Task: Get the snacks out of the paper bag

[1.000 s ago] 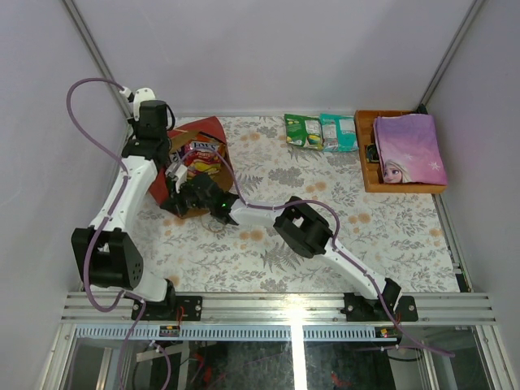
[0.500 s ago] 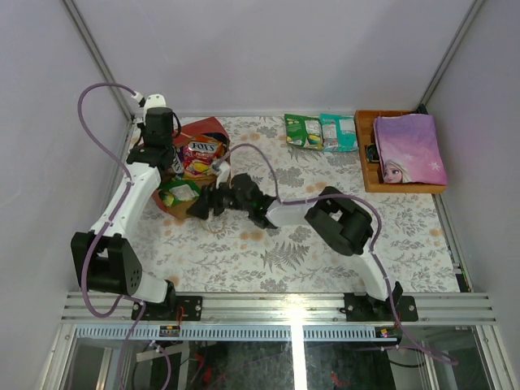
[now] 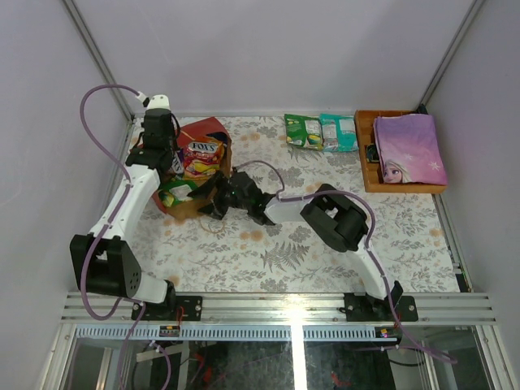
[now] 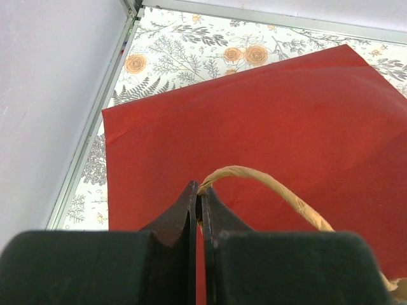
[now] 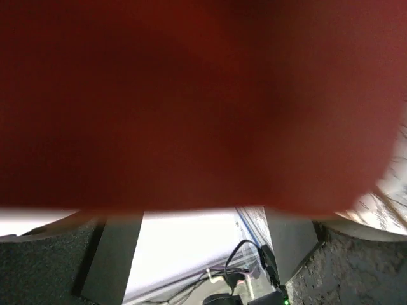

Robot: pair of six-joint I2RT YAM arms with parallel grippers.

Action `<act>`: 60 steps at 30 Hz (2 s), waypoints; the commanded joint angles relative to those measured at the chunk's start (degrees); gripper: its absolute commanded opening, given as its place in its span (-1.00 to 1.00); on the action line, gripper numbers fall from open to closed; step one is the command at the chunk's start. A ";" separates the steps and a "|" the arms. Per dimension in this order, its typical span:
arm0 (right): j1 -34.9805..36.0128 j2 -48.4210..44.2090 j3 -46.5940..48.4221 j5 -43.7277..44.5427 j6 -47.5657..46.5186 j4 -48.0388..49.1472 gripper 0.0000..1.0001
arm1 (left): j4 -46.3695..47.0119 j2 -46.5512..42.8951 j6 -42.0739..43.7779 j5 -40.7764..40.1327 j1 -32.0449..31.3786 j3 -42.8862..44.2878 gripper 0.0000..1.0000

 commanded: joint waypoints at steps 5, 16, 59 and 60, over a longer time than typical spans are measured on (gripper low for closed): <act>5.08 -0.42 3.56 12.85 11.83 -16.46 0.57 | 3.74 -1.43 0.43 2.51 -0.29 -0.90 -1.00; 7.59 2.69 12.76 23.12 12.60 -22.27 0.27 | 3.82 -1.76 1.42 2.95 -0.28 -1.67 -1.00; 5.24 21.42 41.58 26.75 10.36 -46.29 0.15 | -4.17 -0.19 2.31 -0.84 -11.04 3.74 -1.00; 5.36 22.14 42.90 26.87 10.62 -47.05 0.16 | -4.17 -0.36 2.42 -0.70 -11.13 3.67 -1.00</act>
